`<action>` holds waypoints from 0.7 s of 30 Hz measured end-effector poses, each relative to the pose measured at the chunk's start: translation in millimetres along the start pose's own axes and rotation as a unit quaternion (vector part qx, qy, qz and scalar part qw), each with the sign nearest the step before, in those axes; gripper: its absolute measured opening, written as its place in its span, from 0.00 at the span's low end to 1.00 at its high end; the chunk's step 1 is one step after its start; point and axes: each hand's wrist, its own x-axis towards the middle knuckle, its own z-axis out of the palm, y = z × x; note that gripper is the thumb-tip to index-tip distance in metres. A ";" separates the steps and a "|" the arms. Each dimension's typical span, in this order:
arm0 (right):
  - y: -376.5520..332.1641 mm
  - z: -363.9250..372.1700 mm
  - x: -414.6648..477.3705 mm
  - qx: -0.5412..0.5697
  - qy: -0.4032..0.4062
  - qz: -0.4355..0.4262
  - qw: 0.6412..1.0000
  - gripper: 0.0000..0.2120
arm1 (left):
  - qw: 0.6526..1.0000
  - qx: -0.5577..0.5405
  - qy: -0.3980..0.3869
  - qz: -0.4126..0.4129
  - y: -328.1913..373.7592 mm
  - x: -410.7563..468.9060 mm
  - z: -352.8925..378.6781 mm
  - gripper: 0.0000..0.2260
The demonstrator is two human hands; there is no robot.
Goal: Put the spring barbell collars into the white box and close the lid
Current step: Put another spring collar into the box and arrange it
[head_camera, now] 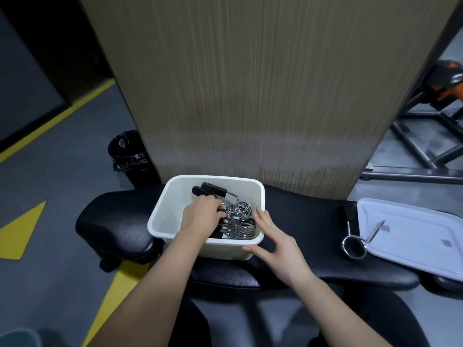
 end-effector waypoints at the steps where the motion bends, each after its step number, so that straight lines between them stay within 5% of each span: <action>1: 0.7 0.2 0.0 0.003 0.000 -0.001 1.000 0.38 | 1.000 0.001 0.004 -0.015 0.0 -0.2 0.6 0.08; 6: 1.3 1.7 0.2 0.004 -0.001 -0.007 1.000 0.38 | 0.992 0.122 0.043 0.011 -0.3 -5.0 2.6 0.11; 10: 2.8 1.2 -0.6 -0.003 -0.008 -0.005 1.000 0.38 | 0.989 0.119 0.076 0.033 -2.7 -8.3 3.7 0.07; 16: 1.0 -1.4 1.2 -0.005 -0.015 0.010 1.000 0.38 | 0.996 -0.051 -0.056 -0.042 -14.5 -4.3 -4.0 0.02; 21: 0.6 -2.4 3.5 -0.024 -0.022 0.011 0.999 0.38 | 0.995 -0.036 -0.088 -0.029 -29.1 -5.0 -15.0 0.04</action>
